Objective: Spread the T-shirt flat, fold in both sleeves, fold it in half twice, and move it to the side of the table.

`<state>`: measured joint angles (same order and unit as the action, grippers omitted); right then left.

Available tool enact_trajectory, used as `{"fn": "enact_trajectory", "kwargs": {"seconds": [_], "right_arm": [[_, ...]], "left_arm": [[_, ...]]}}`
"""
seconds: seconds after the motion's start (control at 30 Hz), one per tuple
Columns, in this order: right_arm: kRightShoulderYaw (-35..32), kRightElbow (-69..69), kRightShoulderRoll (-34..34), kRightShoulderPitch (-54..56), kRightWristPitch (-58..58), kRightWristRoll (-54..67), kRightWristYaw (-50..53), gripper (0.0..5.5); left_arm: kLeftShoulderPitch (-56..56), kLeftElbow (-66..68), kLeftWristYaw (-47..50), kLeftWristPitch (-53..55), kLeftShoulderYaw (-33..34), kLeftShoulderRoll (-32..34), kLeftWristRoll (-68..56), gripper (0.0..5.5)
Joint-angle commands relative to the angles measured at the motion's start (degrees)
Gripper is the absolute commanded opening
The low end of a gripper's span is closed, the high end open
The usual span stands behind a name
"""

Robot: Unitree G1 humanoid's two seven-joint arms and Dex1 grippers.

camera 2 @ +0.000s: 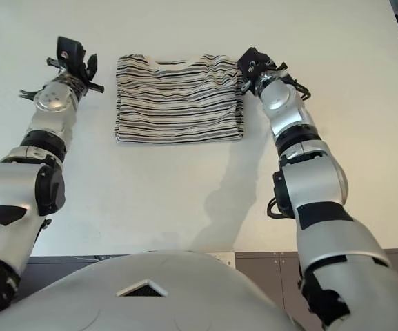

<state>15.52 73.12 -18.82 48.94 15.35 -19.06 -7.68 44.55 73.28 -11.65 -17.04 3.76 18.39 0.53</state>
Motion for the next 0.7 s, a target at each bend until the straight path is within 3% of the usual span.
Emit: {"fn": "enact_trajectory", "kwargs": {"seconds": [0.03,0.17,0.33,0.47,0.5,0.57,0.63,0.7], "right_arm": [[3.67,0.01,1.00,3.88,1.77,-4.23,-3.38,2.06],[8.81,2.79,-0.09,1.41,1.19,-10.09,-6.16,2.06],[13.72,4.20,-7.06,-2.14,-0.73,-15.52,-11.06,2.06],[16.62,-0.46,-15.01,-8.22,13.07,-15.20,-25.70,2.06],[16.02,-7.49,-18.06,-12.92,18.42,-9.33,-34.91,2.06],[17.84,-37.65,-27.82,-27.67,16.79,10.19,-51.42,2.06],[20.13,-63.72,-32.76,-37.71,6.68,23.17,-55.24,2.06],[22.30,-80.07,-33.48,-44.17,-2.17,26.66,-52.58,2.06]], "left_arm": [[-1.17,-1.85,3.41,-1.09,4.58,-0.98,-3.58,1.30],[-3.49,-4.95,7.38,-2.68,8.46,-5.61,-7.47,1.30],[-6.67,-8.43,8.77,-2.80,9.60,-6.45,-8.00,1.30],[-9.63,-11.53,9.24,-2.51,10.30,-5.93,-8.04,1.30],[-11.10,-13.19,9.45,-2.46,10.47,-5.92,-8.13,1.30],[-14.67,-17.76,9.70,-2.18,10.12,-6.53,-7.95,1.30],[-19.69,-25.41,9.39,-0.85,8.49,-7.49,-6.91,1.30],[-27.54,-38.72,7.47,3.46,5.87,-7.82,-6.14,1.30]]}}
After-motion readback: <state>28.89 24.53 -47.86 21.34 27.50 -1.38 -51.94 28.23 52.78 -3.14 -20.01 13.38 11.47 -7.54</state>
